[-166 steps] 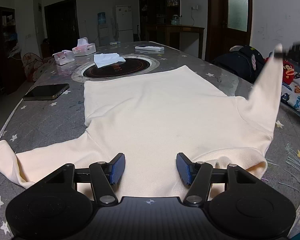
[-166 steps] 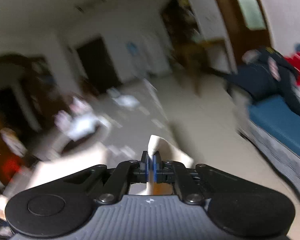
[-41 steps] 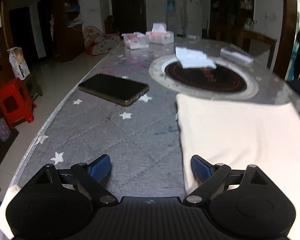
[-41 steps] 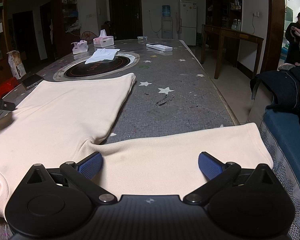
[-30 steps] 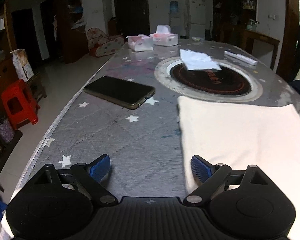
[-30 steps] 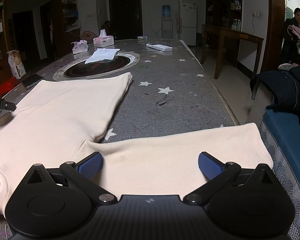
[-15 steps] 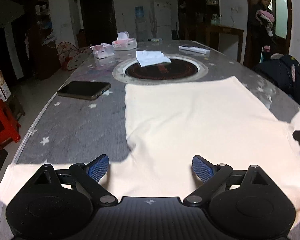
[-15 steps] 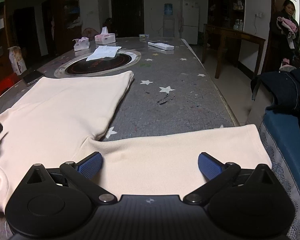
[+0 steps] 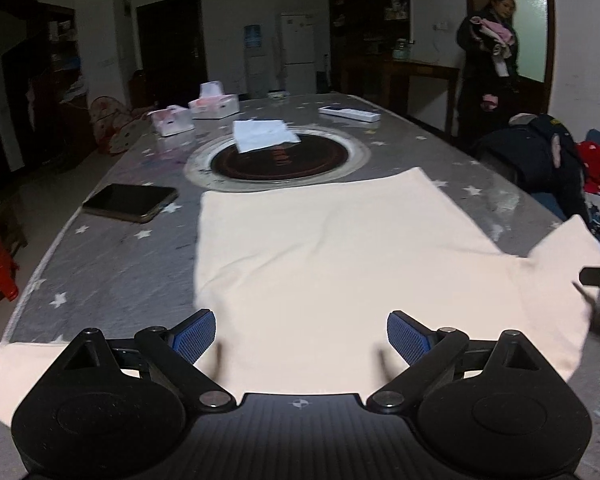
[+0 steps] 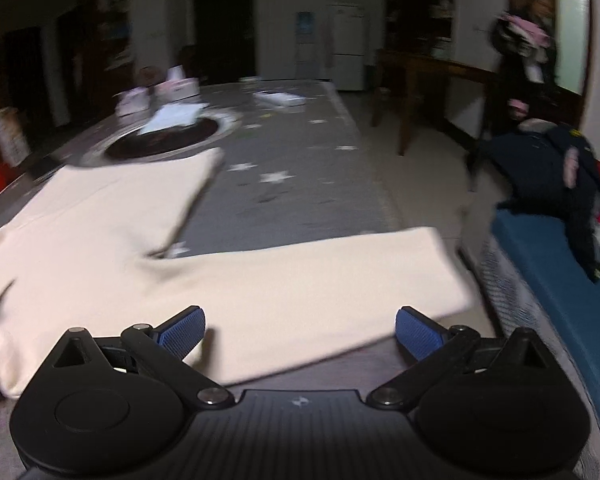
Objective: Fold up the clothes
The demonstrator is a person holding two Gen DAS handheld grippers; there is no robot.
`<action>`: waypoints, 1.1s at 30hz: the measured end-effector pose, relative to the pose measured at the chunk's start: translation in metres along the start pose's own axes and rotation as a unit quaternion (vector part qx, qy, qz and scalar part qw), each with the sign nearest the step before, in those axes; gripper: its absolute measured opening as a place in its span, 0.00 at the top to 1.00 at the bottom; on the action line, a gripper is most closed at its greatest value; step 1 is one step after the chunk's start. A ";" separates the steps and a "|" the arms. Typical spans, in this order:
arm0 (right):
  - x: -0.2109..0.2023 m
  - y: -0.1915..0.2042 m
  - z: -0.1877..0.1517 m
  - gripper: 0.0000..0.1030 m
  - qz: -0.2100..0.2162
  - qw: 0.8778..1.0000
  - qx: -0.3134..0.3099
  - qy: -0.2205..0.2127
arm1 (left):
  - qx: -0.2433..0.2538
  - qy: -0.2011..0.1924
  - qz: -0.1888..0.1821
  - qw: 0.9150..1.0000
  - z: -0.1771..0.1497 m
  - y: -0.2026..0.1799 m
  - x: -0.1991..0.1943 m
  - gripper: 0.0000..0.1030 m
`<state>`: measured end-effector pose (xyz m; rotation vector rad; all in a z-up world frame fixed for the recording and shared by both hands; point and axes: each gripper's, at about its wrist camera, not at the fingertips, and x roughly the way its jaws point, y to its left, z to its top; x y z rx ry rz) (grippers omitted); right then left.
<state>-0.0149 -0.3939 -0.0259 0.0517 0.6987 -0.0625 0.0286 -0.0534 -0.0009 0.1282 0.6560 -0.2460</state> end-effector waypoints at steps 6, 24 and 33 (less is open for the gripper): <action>0.003 -0.059 -0.005 0.15 -0.020 0.994 0.102 0.011 | 0.025 0.002 -0.038 0.999 0.001 -0.030 0.000 0.08; 0.015 -0.108 -0.013 0.60 0.069 0.977 0.203 0.002 | 0.061 0.023 -0.069 0.995 -0.004 -0.078 0.003 0.07; 0.023 -0.124 -0.013 0.61 0.086 0.969 0.233 -0.005 | 0.070 0.028 -0.080 0.994 -0.005 -0.091 0.004 0.07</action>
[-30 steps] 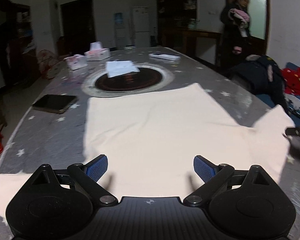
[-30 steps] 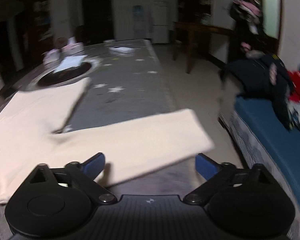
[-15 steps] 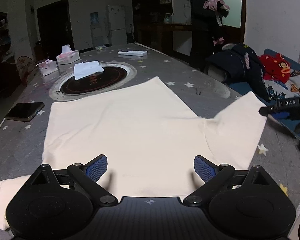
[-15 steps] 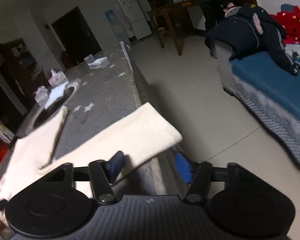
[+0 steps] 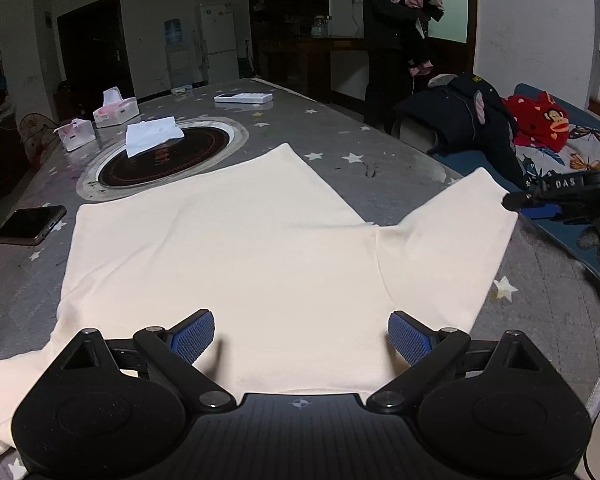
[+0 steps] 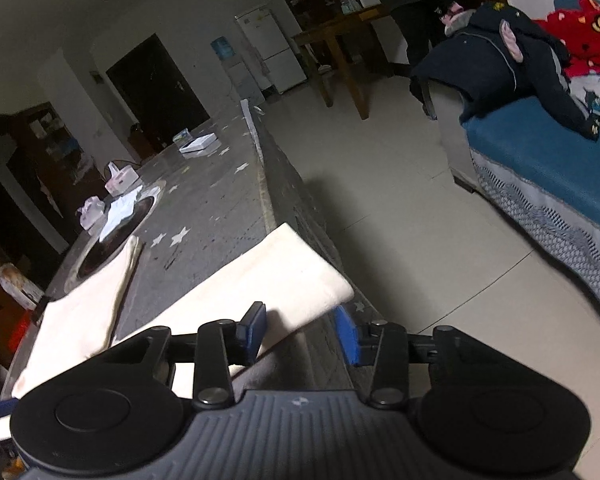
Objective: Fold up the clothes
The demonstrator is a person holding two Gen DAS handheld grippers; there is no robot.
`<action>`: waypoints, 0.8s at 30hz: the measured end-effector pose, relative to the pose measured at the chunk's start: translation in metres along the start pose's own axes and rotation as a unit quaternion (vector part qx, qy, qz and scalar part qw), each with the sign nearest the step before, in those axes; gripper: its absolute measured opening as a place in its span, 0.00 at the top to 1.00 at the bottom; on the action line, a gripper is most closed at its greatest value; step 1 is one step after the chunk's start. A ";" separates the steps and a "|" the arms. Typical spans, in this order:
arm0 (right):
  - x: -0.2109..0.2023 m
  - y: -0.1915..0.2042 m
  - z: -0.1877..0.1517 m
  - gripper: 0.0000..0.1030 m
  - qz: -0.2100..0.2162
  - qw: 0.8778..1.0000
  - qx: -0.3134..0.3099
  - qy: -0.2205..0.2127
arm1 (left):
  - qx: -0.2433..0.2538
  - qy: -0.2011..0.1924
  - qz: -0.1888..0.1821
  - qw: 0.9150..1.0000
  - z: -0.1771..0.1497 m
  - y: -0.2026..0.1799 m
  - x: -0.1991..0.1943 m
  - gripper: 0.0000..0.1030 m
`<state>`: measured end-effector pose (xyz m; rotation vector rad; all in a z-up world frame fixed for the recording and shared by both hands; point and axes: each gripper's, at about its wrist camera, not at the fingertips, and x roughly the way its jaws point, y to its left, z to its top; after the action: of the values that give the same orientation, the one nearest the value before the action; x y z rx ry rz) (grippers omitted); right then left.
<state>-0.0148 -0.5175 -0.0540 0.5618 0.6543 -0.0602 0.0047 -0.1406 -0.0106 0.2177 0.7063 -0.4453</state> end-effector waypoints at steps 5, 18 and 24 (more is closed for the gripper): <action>0.004 -0.012 0.005 0.68 0.028 0.999 0.031 -0.002 | 0.000 0.005 0.001 1.000 -0.001 -0.002 0.002 0.07; 0.011 -0.035 0.008 0.77 0.065 0.994 0.089 -0.002 | 0.002 0.016 0.006 1.000 0.000 -0.006 0.007 0.06; 0.000 -0.025 0.014 0.95 0.075 0.994 0.072 -0.025 | 0.004 0.021 0.009 1.000 -0.002 -0.007 0.009 0.07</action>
<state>-0.0125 -0.5458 -0.0571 0.7447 0.5608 0.0197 0.0064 -0.1492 -0.0187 0.2405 0.7427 -0.4275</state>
